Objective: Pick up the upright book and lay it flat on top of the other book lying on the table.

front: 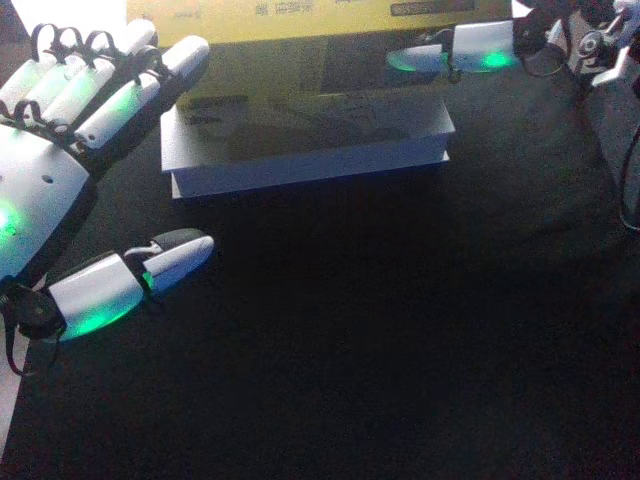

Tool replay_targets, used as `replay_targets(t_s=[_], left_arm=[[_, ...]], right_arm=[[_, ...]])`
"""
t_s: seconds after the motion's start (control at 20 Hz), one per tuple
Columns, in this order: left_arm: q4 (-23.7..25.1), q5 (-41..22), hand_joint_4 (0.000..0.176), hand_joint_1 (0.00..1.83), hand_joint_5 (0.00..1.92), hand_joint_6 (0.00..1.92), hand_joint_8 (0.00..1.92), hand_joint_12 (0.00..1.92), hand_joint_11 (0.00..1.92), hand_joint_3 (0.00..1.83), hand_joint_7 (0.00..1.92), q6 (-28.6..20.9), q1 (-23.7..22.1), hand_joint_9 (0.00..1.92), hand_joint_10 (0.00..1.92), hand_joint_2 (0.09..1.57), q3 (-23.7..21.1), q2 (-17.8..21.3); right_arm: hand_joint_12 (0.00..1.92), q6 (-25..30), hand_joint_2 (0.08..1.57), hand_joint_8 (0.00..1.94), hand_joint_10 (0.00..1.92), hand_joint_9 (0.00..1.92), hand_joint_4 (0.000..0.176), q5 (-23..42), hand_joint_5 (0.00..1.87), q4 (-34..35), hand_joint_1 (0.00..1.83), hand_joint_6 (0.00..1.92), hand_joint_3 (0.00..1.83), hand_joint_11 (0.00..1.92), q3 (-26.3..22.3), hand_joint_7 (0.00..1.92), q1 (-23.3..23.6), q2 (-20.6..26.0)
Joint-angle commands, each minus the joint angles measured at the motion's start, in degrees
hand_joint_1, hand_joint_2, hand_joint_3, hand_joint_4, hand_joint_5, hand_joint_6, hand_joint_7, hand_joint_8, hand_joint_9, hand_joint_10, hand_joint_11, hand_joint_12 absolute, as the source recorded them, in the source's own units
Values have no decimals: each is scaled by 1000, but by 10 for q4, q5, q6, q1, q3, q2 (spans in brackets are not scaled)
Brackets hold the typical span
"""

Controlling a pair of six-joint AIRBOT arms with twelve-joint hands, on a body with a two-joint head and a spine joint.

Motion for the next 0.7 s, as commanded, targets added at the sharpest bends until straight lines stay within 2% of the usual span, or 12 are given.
replay_targets(t_s=[0.0, 0.05, 0.1, 0.15, 0.35, 0.4, 0.45, 0.5, 0.55, 0.6, 0.65], left_arm=[[13, -76, 173, 455, 0, 0, 0, 0, 0, 2, 0, -1, -2, 0, 0, 1163, 2, 4], [12, -76, 175, 469, 0, 0, 0, 0, 0, 0, 0, -1, -2, 0, 0, 1153, 2, 4], [12, -74, 176, 454, 0, 0, 0, 0, 0, 0, 0, -1, -1, 0, 0, 1151, 3, 4], [12, -74, 176, 484, 0, 0, 0, 0, 0, 0, 0, -1, -1, 0, 0, 1145, 3, 4], [12, -71, 176, 511, 0, 0, 0, 0, 0, 0, 0, -3, -1, 0, 0, 1153, 5, 4], [12, -70, 176, 503, 0, 0, 0, 0, 0, 0, 0, -5, -1, 0, 0, 1154, 7, 3], [12, -70, 171, 514, 0, 0, 0, 0, 0, 1, 0, -7, -1, 0, 0, 1156, 7, 3], [12, -70, 174, 516, 0, 0, 0, 0, 0, 1, 0, -8, -1, 0, 0, 1157, 8, 3], [13, -71, 169, 503, 0, 0, 0, 0, 0, 0, 0, -9, -1, 0, 0, 1155, 8, 3], [13, -72, 169, 503, 0, 0, 0, 0, 0, 0, 0, -10, -1, 0, 0, 1155, 7, 3], [13, -74, 174, 526, 0, 0, 0, 0, 0, 0, 0, -10, 0, 0, 0, 1150, 7, 3]], right_arm=[[1717, 4, 1116, 992, 1235, 1033, 0, -12, 840, -4, 1268, 1000, 0, 817, 4, 1114, -6, -7], [1708, 4, 1103, 833, 1320, 980, 0, -19, 860, -8, 1364, 884, 0, 805, 10, 1131, -6, -11], [1803, 4, 1134, 1037, 1338, 1015, 0, -35, 784, -14, 1282, 1056, 10, 757, 19, 1070, -6, -17], [1813, 4, 1147, 1087, 1325, 1030, 0, -49, 763, -19, 1260, 1107, 5, 762, 28, 1055, -6, -22], [1765, 4, 1139, 1106, 1248, 1124, 0, -88, 807, -37, 1261, 1002, 0, 797, 62, 1064, -5, -45], [1781, 4, 1126, 966, 1332, 1000, 0, -99, 796, -36, 1359, 952, 0, 786, 74, 1058, -4, -55], [1790, 4, 1134, 941, 1398, 950, 0, -108, 759, -36, 1375, 1005, 2, 793, 84, 1044, -4, -63], [1797, 4, 1136, 956, 1426, 934, 0, -117, 763, -35, 1379, 986, 2, 806, 91, 1038, -4, -67], [1815, 7, 1145, 1013, 1458, 912, 0, -118, 758, -34, 1377, 975, 3, 775, 92, 1010, -4, -67], [1815, 9, 1145, 1013, 1458, 912, 0, -118, 758, -34, 1377, 975, 3, 775, 88, 1010, -4, -66], [1770, 10, 1126, 912, 1352, 967, 0, -117, 776, -34, 1383, 977, 0, 728, 83, 1057, -4, -62]])
